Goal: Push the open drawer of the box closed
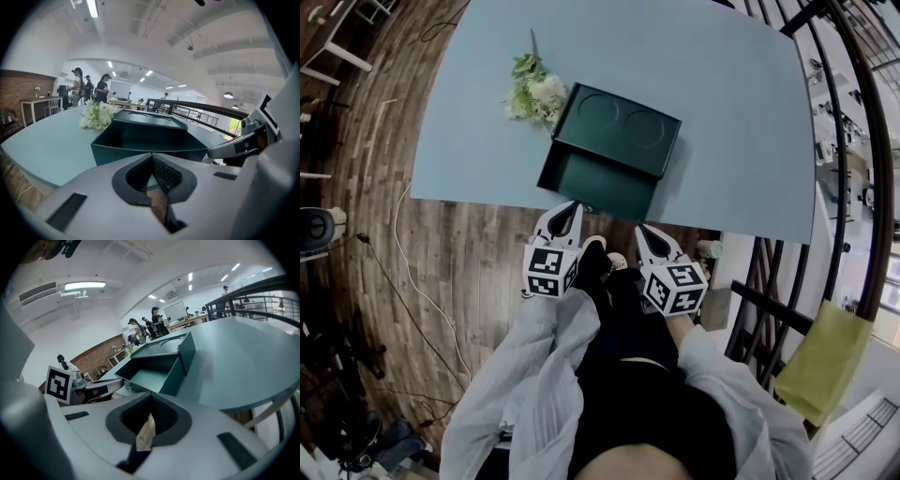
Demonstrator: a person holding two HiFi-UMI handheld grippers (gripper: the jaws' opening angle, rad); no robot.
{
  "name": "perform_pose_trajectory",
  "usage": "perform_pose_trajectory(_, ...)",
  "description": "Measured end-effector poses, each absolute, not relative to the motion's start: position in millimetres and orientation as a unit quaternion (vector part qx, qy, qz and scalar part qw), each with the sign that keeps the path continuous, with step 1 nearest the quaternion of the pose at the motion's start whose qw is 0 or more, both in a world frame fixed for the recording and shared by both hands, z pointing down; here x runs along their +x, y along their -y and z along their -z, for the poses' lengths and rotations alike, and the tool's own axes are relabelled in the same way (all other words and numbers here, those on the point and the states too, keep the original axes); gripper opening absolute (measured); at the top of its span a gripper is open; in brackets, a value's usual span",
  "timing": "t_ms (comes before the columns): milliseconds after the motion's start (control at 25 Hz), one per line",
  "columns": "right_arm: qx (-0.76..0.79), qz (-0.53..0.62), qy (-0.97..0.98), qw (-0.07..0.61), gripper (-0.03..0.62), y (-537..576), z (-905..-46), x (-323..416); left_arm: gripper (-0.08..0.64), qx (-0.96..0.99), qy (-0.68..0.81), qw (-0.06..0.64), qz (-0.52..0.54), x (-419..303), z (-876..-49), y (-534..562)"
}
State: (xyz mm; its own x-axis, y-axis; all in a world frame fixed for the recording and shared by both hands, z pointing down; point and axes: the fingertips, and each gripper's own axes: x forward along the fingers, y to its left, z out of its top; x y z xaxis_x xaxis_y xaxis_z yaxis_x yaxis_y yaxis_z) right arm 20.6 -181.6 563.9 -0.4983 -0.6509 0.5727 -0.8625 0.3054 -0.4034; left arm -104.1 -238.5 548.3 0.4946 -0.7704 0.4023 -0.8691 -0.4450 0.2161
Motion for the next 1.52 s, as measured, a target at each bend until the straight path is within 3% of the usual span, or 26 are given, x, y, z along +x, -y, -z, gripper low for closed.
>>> perform_pose_trajectory(1520,0.522,-0.34,0.769,0.141,0.006,228.2,-563.9,42.0,0.016,0.854,0.463,0.204,-0.12,-86.0,-543.5,289.8)
